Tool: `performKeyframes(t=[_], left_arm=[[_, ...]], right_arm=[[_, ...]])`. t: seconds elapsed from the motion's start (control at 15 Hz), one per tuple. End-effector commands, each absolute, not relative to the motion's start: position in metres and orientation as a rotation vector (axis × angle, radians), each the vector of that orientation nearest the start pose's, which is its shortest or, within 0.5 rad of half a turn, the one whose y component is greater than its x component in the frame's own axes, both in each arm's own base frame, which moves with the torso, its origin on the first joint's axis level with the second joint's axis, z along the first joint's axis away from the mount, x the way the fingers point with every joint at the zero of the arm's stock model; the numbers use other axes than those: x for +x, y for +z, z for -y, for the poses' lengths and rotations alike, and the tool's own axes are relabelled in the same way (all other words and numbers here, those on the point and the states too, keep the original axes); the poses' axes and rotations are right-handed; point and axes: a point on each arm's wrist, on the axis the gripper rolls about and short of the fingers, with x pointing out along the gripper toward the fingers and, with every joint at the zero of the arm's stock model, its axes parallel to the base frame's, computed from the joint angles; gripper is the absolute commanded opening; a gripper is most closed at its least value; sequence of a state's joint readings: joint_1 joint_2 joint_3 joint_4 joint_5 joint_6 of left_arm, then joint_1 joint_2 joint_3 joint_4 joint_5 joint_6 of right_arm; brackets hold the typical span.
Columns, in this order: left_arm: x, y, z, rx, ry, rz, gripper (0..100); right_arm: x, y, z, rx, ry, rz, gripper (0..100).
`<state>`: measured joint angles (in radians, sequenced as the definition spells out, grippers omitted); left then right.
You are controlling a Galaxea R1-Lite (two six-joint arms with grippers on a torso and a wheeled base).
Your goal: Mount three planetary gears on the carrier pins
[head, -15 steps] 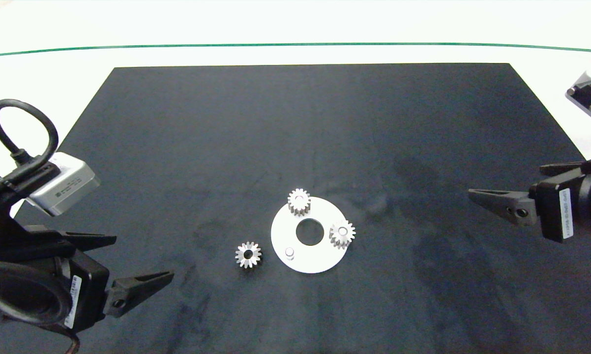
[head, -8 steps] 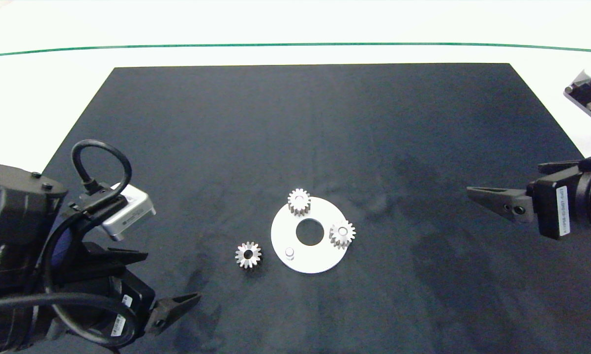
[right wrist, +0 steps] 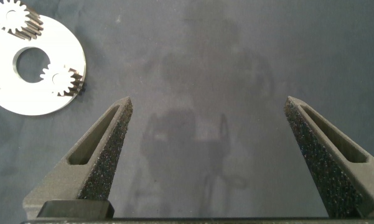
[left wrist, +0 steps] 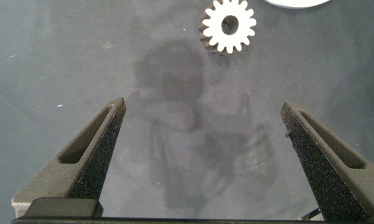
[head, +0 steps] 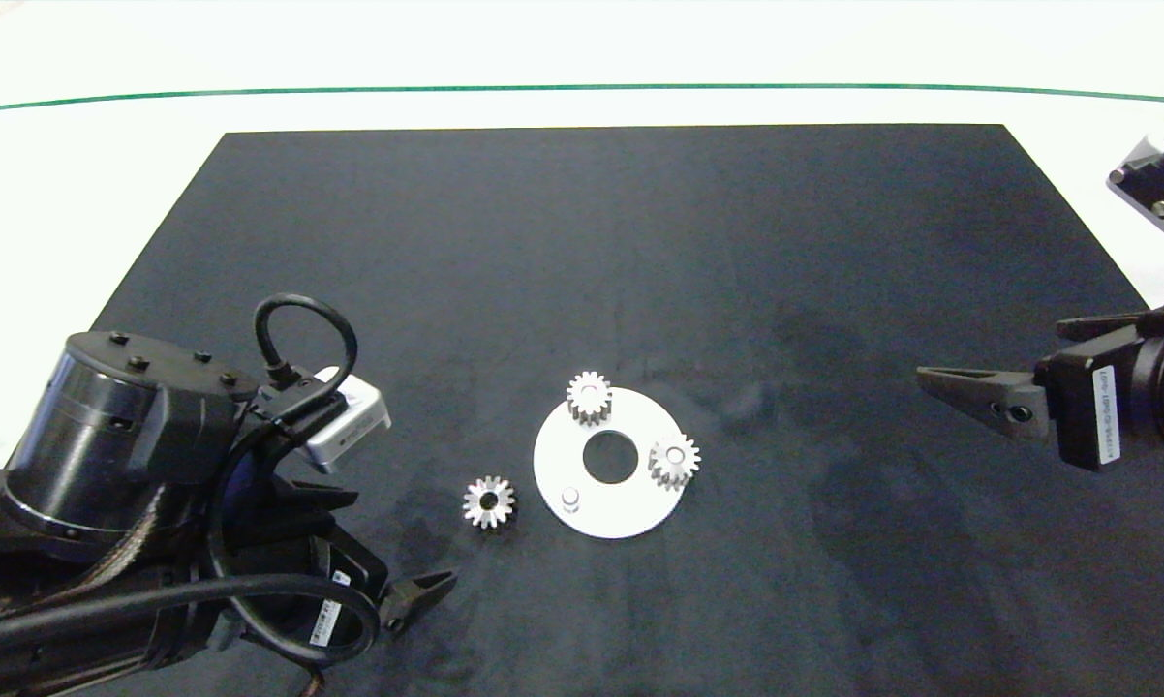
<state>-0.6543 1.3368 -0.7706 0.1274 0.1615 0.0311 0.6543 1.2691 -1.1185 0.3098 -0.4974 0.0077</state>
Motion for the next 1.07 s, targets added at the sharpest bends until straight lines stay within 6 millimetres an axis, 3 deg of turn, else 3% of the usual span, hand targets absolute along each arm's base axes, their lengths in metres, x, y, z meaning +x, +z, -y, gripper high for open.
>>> performKeyframes(t=[0.07, 0.47, 1.07], left_arm=[[0.165, 0.189, 0.129, 0.334, -0.503, -0.670, 100], [0.177, 0.203, 0.148, 0.401, -0.510, -0.631, 100], [0.186, 0.193, 0.174, 0.523, -0.515, -0.649, 100]], right_arm=[[0.152, 0.291, -0.103, -0.244, 0.151, -0.386, 100], [0.148, 0.294, -0.101, -0.239, 0.151, -0.373, 100], [0.147, 0.295, -0.100, -0.246, 0.158, -0.367, 100]])
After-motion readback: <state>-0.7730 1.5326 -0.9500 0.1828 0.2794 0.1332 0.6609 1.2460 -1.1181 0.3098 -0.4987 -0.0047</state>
